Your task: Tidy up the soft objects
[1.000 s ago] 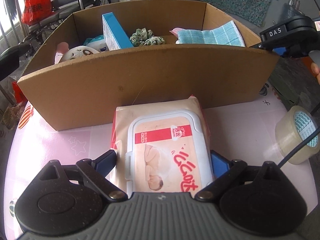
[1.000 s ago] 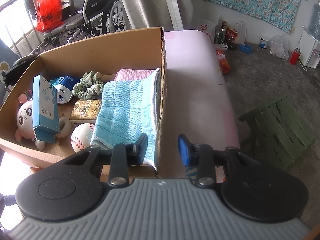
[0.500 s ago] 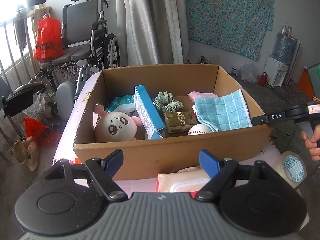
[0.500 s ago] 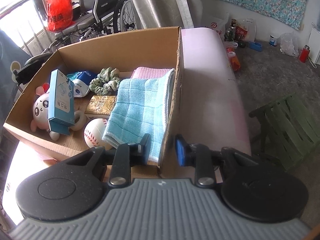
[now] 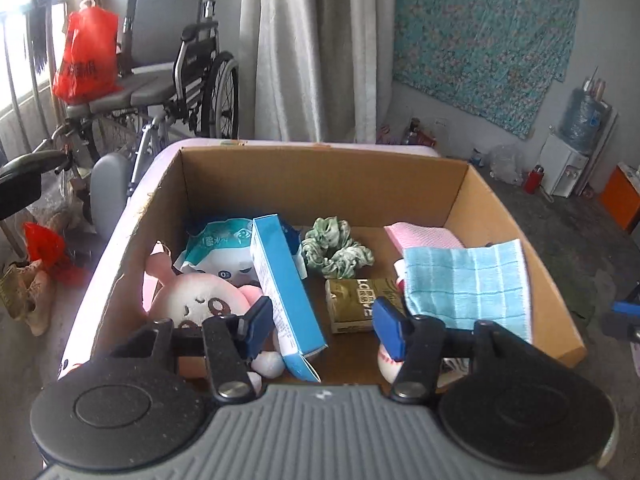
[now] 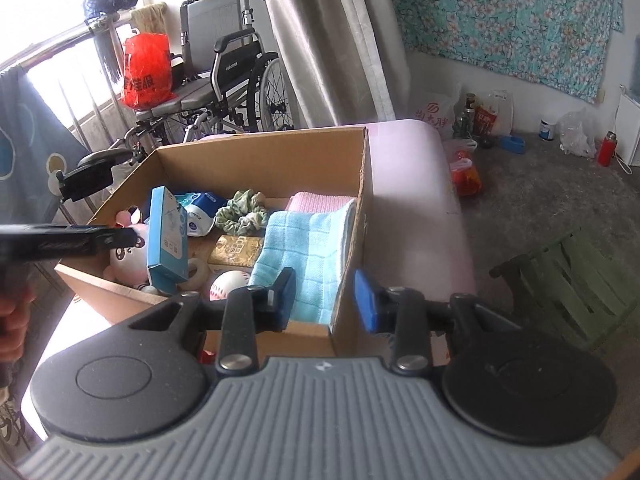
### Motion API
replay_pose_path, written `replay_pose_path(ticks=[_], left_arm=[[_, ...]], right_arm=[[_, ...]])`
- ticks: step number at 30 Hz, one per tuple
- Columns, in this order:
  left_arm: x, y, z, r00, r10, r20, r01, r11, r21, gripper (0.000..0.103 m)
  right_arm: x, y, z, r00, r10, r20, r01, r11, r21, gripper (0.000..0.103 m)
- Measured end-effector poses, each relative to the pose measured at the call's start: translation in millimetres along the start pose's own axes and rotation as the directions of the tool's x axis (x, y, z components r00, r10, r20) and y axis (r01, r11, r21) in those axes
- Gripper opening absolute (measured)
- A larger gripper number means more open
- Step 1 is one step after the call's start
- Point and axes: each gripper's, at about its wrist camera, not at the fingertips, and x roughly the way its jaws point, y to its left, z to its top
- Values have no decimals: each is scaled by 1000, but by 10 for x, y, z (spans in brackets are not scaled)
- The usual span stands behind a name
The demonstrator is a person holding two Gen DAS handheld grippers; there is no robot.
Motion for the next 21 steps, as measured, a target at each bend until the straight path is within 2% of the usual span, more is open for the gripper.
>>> replay_pose_path(ticks=[2, 3, 5, 7, 8, 10, 12, 13, 14, 15, 16, 17, 18, 19, 20, 21], left_arm=[[349, 13, 148, 997, 29, -69, -29, 1000, 2, 57], [475, 10, 202, 995, 35, -95, -35, 999, 3, 49], [771, 36, 284, 985, 32, -167, -32, 999, 7, 24], [986, 103, 284, 968, 91, -236, -93, 996, 5, 20], [1014, 137, 292, 964, 106, -244, -110, 994, -3, 20], [942, 196, 332, 972, 67, -226, -76, 997, -28, 20], [801, 140, 370, 982, 69, -176, -63, 997, 39, 21], [709, 26, 404, 987, 95, -129, -78, 989, 128, 21], [662, -122, 430, 987, 135, -89, -111, 967, 231, 25], [653, -256, 411, 982, 180, -58, -149, 925, 350, 35], [699, -402, 370, 974, 223, -42, -176, 860, 478, 44], [758, -512, 299, 964, 265, -32, -198, 791, 578, 67], [839, -637, 194, 949, 315, 1, -234, 701, 673, 80], [883, -710, 125, 940, 340, 29, -259, 654, 711, 81], [896, -749, 93, 940, 339, 36, -262, 650, 713, 81], [859, -743, 109, 956, 293, 8, -219, 697, 682, 82]], right_arm=[[-32, 20, -41, 1000, -2, 3, 2, 1000, -6, 32], [-33, 23, -51, 1000, -5, 4, 5, 1000, -7, 32], [-29, 14, -61, 1000, -3, -2, 3, 1000, -5, 32], [-31, 2, -66, 1000, 7, -6, -7, 1000, -3, 32], [-39, -1, -68, 1000, 13, -3, -13, 1000, -6, 32], [-53, -12, -69, 1000, 20, 0, -20, 1000, -13, 32], [-47, -23, -73, 1000, 22, 4, -22, 1000, -11, 32], [-26, -28, -69, 1000, 24, 2, -24, 1000, -10, 32], [-10, -28, -70, 1000, 25, 1, -25, 1000, -8, 32], [17, -25, -71, 1000, 28, -2, -28, 1000, -4, 32], [37, -21, -74, 1000, 30, -6, -30, 1000, -1, 32], [73, -10, -79, 999, 32, -10, -32, 999, 0, 32], [95, 7, -85, 999, 34, -13, -34, 999, 0, 32], [108, 13, -98, 999, 37, -16, -37, 999, 0, 32], [131, 16, -109, 999, 42, -20, -42, 999, 0, 33], [149, 18, -121, 999, 44, -25, -44, 999, 0, 34]])
